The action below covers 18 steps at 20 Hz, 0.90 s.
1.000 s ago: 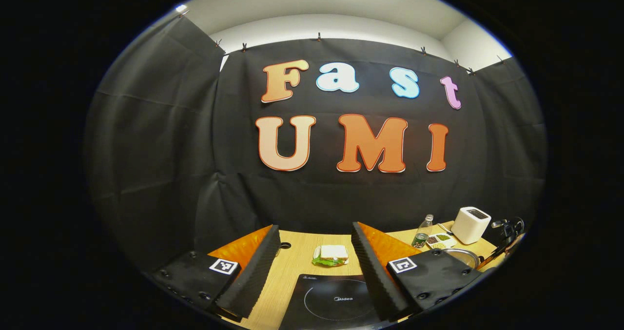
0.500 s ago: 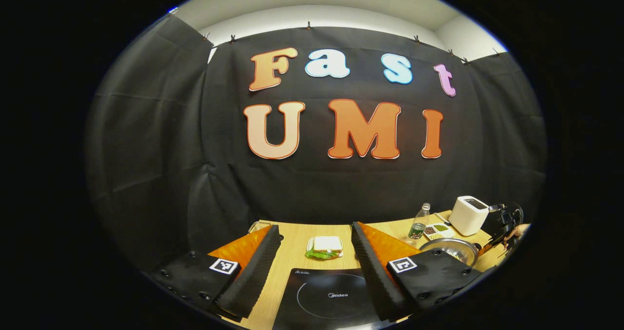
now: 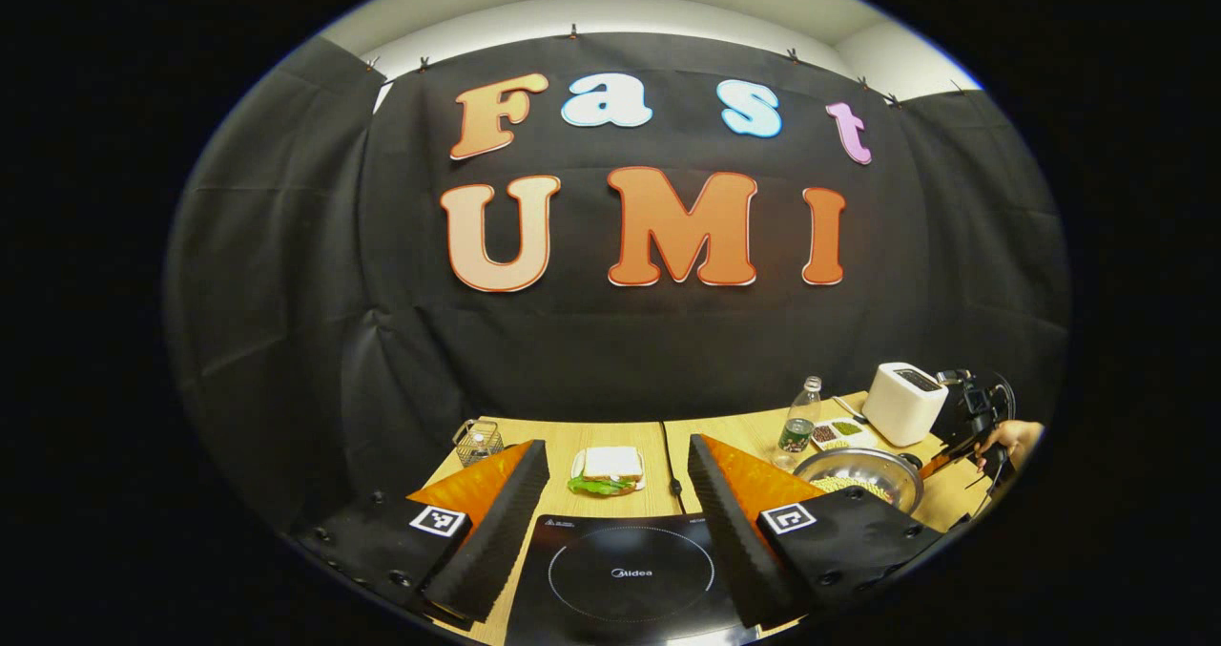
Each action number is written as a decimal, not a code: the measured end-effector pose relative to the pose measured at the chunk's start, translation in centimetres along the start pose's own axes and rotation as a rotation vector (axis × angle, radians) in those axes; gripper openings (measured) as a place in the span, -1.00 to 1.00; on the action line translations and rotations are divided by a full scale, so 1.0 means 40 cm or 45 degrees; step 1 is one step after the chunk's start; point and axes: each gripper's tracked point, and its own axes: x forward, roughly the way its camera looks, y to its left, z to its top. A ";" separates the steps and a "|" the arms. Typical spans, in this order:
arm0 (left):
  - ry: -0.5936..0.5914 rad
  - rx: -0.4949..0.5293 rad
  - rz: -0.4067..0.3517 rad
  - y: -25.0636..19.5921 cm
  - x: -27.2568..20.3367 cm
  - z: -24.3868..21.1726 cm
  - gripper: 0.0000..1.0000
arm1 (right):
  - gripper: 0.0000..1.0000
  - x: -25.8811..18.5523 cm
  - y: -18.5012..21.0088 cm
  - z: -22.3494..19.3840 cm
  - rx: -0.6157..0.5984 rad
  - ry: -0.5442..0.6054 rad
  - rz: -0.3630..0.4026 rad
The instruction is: First push the handle of the pot to place it horizontally, then grasp the pot with both hands and set it on the induction cooktop.
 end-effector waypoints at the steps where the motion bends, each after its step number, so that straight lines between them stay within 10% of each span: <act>1: 0.020 -0.007 -0.037 -0.031 0.011 -0.012 0.93 | -1.00 -0.018 -0.005 0.003 -0.003 -0.002 0.005; 4: 0.110 -0.035 -0.154 -0.130 0.041 -0.049 0.94 | -0.95 -0.059 0.015 0.005 -0.017 -0.030 0.067; 11: 0.428 -0.049 -0.402 -0.393 0.126 -0.191 0.94 | 0.35 -0.145 0.057 0.083 -0.092 -0.137 0.101; 18: 0.693 0.045 -0.500 -0.571 0.221 -0.384 0.94 | 0.65 -0.126 0.016 0.108 -0.130 -0.102 0.051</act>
